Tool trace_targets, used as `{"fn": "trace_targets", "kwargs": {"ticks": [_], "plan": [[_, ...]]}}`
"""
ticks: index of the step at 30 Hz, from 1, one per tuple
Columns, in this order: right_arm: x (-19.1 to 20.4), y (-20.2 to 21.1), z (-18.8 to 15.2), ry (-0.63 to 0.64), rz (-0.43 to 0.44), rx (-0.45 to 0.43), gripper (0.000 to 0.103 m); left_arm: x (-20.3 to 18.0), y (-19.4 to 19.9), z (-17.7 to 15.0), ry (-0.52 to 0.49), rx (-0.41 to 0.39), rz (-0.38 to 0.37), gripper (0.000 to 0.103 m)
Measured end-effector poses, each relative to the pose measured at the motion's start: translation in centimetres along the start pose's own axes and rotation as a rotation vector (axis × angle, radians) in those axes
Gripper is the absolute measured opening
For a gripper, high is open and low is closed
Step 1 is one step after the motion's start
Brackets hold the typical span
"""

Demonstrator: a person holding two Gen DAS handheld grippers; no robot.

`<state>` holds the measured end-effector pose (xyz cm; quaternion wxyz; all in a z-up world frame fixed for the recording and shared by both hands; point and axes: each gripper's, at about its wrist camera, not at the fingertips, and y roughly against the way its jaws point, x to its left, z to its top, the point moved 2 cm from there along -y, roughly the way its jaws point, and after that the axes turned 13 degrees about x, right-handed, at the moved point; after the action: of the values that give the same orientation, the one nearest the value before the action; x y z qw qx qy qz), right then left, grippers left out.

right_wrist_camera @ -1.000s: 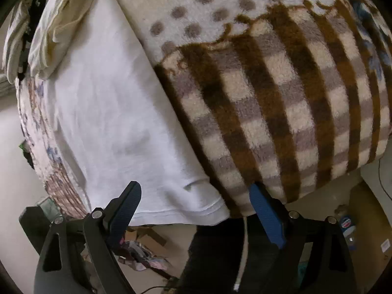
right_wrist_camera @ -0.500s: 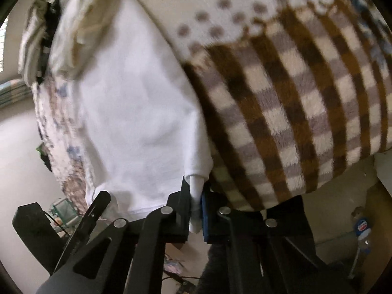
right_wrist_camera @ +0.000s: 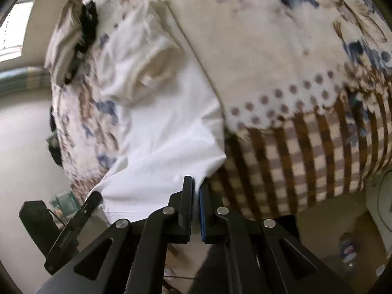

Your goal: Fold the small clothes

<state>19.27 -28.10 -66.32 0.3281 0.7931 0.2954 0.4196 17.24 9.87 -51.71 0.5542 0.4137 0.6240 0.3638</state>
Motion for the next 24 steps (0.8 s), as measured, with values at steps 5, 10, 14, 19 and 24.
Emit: {"fn": "trace_targets", "kwargs": {"ticks": [5, 10, 14, 19, 24], "plan": [[-4.4, -4.5, -0.9, -0.063, -0.061, 0.093, 0.006, 3.3, -7.1, -4.8, 0.058, 0.182, 0.061, 0.008], [-6.6, -7.2, -1.2, -0.108, -0.079, 0.127, 0.006, 6.8, -8.8, -7.7, 0.178, 0.235, 0.058, 0.015], [-6.5, -7.4, -0.7, -0.063, -0.108, 0.113, 0.006, 7.2, -6.4, -6.9, 0.207, 0.114, -0.025, 0.031], [-6.0, -7.5, -0.3, -0.012, -0.117, 0.143, 0.006, 6.1, -4.4, -5.8, 0.209, 0.046, -0.115, 0.043], [-5.0, -8.0, -0.3, 0.006, -0.121, 0.168, 0.032, 6.0, -1.5, -6.8, 0.225, -0.023, -0.129, 0.070]]}}
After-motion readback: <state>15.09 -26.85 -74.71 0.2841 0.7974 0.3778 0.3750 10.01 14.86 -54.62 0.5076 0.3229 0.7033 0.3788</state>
